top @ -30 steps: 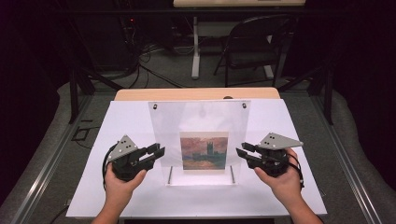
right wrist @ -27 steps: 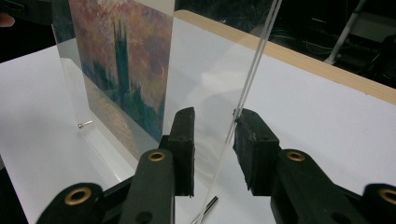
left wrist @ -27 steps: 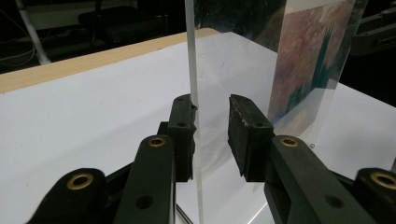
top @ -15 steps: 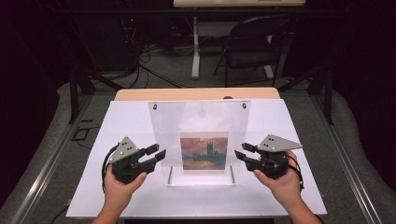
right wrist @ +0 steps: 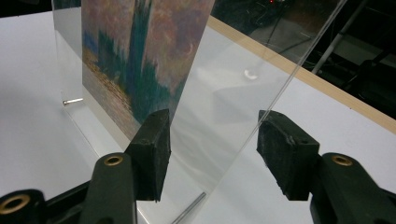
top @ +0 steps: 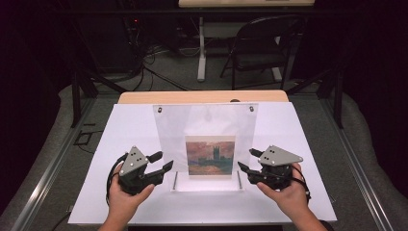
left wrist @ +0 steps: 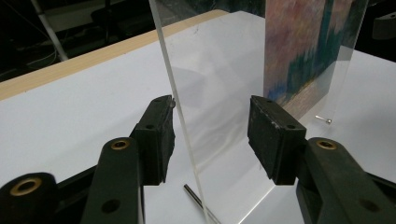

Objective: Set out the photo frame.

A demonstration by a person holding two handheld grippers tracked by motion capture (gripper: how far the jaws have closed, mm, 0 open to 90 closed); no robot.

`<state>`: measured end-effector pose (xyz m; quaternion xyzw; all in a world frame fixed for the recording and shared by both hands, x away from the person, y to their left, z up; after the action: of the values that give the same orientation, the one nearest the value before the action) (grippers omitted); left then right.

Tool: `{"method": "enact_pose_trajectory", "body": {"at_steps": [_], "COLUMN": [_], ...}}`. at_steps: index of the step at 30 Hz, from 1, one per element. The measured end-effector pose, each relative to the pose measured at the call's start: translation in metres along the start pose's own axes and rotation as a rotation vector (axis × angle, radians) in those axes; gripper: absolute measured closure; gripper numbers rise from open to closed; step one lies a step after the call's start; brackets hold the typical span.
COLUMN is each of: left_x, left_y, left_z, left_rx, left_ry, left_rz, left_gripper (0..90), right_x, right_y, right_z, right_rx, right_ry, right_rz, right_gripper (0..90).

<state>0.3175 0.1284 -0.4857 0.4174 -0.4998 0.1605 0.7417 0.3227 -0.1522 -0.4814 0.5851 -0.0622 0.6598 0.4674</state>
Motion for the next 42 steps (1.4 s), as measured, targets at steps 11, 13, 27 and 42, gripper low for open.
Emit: {"method": "enact_pose_trajectory", "body": {"at_steps": [11, 13, 27, 42], "left_x": [-0.008, -0.01, -0.038, -0.074], "left_y": [0.008, 0.011, 0.03, 0.013], "left_z": [-0.004, -0.005, -0.033, -0.081], "left_rx": [0.016, 0.014, 0.067, 0.173], "left_ry": [-0.008, 0.001, 0.058, 0.206], "left_rz": [-0.034, -0.041, -0.147, -0.164], "left_gripper": [46.6, 46.2, 44.9, 44.8], "right_x": [-0.014, -0.016, -0.053, -0.096], "right_y": [0.005, 0.006, 0.023, 0.005], "right_z": [-0.003, -0.003, 0.004, 0.019], "right_rx": [0.016, 0.017, 0.028, -0.031], "right_ry": [0.021, 0.018, -0.035, -0.088], "right_rz": [-0.049, -0.053, -0.176, -0.285], "right_gripper": [43.3, 43.3, 43.3, 43.9]}}
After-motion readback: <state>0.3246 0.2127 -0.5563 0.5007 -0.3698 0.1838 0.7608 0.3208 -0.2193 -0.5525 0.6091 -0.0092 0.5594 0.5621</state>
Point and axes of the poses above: each handheld gripper's, and its own axes: y roughly backward along the jaws, x roughly out of its top, z roughly to its right, the point moved 8 cm from there along -y, roughly forward along the jaws, and after that the axes turned 10 degrees about y, right-handed, at the moved point
